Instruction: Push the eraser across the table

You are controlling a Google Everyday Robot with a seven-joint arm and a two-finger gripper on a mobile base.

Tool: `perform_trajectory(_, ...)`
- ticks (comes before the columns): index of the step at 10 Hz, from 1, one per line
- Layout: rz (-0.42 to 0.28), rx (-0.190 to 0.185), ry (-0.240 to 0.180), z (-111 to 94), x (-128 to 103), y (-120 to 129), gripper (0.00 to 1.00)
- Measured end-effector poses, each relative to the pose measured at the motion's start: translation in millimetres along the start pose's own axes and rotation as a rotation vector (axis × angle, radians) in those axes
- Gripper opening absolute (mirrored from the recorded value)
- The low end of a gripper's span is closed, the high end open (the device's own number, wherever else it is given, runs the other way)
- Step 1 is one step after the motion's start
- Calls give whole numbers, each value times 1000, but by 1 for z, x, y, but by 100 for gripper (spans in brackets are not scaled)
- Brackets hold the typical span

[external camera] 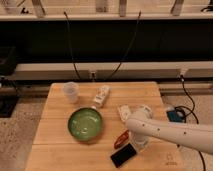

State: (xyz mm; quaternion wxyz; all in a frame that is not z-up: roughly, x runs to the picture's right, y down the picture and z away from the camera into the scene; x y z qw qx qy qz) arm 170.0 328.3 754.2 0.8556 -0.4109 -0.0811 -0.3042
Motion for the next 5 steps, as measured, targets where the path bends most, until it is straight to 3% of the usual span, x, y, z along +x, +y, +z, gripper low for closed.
perform_trajectory(5, -61, -14, 32, -9, -32, -26, 0)
